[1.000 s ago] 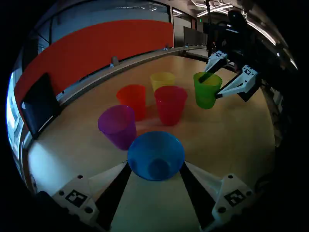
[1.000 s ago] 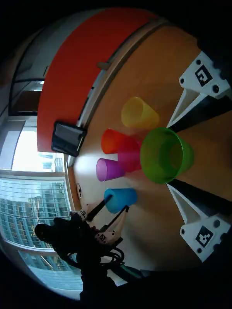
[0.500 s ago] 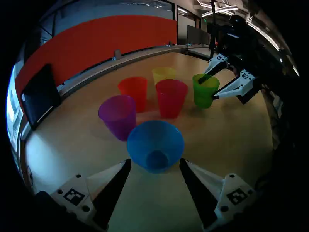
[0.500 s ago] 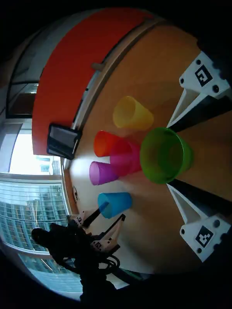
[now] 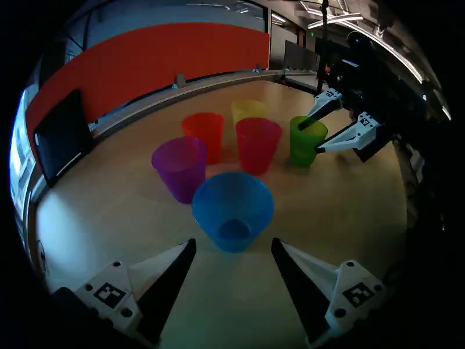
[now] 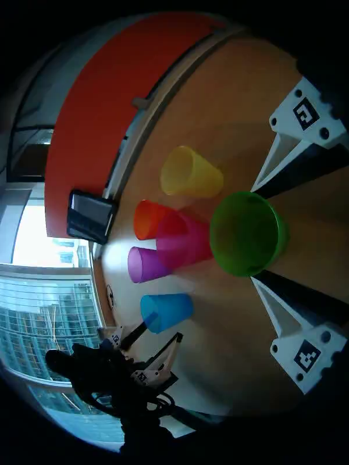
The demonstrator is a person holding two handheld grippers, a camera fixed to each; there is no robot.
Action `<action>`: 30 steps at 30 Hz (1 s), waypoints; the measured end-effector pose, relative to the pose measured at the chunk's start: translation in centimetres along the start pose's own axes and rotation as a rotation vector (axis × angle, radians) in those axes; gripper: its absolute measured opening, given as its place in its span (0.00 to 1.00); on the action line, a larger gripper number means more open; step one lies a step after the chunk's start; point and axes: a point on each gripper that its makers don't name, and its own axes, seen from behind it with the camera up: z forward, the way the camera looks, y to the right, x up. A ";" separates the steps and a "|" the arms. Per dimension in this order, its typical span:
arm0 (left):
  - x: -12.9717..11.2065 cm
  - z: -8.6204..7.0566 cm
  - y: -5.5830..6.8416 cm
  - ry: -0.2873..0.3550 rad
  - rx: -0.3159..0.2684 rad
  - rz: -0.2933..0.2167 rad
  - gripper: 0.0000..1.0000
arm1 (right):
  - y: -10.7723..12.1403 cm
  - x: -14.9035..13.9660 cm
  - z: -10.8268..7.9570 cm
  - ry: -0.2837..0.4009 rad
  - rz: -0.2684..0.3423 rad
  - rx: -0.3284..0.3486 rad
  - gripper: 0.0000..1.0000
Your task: Pour water
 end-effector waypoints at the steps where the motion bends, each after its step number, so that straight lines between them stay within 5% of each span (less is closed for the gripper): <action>1: -0.1 -0.1 0.0 0.001 -0.001 -0.002 0.96 | 0.0 0.0 0.0 0.000 0.001 -0.002 0.89; 15: -0.3 -1.2 0.9 0.013 -0.013 -0.040 0.96 | 0.3 -0.1 -0.7 0.018 0.024 -0.024 1.00; 30: -0.1 -3.4 0.8 0.078 0.022 -0.092 0.96 | 0.4 -0.5 -4.8 0.064 0.049 -0.079 1.00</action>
